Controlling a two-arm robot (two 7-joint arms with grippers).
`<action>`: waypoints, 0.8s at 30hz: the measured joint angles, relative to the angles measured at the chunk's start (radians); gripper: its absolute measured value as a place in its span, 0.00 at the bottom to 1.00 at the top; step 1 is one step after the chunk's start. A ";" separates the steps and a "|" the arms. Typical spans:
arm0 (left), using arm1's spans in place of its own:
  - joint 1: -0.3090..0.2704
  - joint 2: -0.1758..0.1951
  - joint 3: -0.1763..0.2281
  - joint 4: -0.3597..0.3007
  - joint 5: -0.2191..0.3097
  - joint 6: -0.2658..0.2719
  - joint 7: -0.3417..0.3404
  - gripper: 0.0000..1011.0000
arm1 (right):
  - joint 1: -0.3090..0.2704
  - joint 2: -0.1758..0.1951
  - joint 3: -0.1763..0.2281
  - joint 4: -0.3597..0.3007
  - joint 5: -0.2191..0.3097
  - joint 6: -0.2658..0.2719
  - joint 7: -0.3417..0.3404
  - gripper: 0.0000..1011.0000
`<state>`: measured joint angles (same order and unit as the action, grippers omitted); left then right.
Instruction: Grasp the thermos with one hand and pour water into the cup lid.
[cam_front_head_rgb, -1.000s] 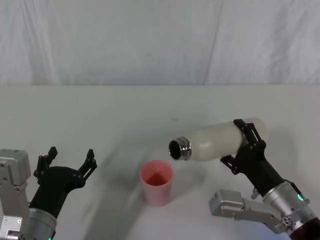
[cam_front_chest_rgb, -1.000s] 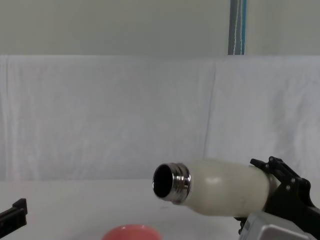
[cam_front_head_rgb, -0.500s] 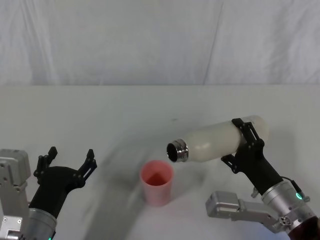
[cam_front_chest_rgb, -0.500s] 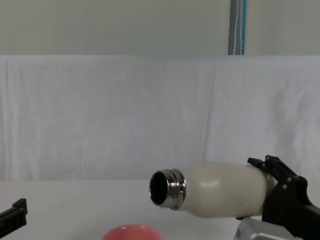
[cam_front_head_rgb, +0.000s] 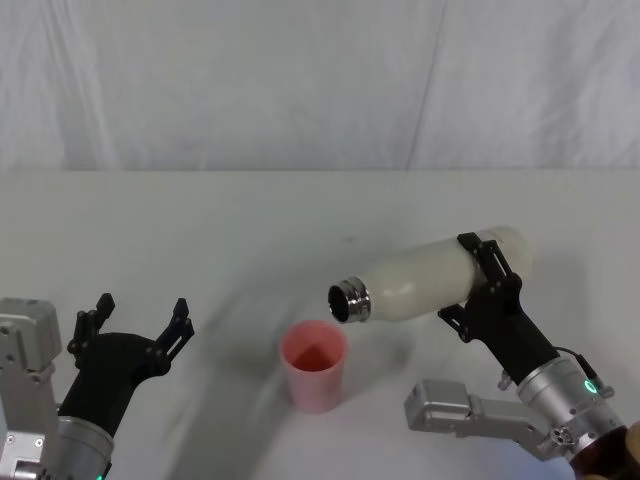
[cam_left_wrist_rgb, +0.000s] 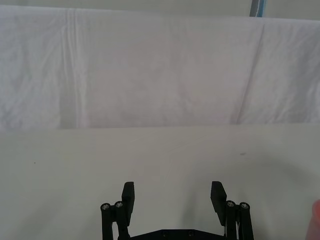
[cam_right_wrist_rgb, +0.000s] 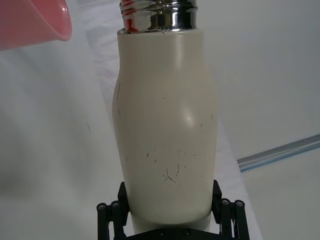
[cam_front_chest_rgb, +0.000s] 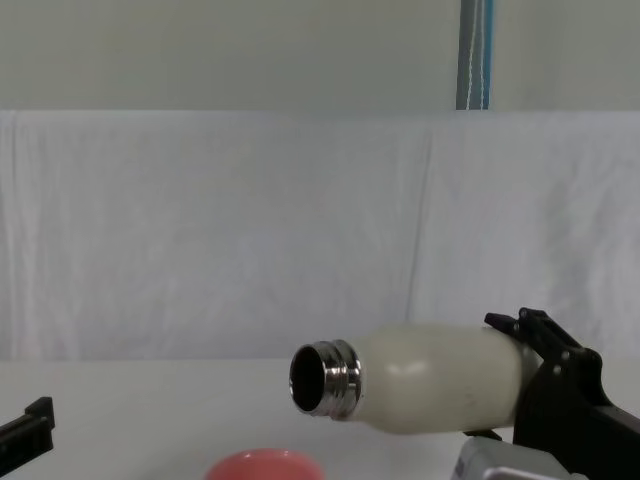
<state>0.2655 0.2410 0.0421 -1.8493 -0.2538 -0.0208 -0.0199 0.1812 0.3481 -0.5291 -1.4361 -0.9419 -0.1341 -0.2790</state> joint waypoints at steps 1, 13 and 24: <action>0.000 0.000 0.000 0.000 0.000 0.000 0.000 0.99 | 0.002 -0.001 -0.002 0.002 0.000 0.000 -0.001 0.95; 0.000 0.000 0.000 0.000 0.000 0.000 0.000 0.99 | 0.019 -0.010 -0.019 0.023 -0.008 -0.001 -0.013 0.95; 0.000 0.000 0.000 0.000 0.000 0.000 0.000 0.99 | 0.026 -0.003 -0.034 0.028 -0.032 0.008 -0.026 0.95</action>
<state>0.2655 0.2410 0.0421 -1.8492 -0.2538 -0.0208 -0.0198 0.2069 0.3452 -0.5630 -1.4077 -0.9737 -0.1257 -0.3051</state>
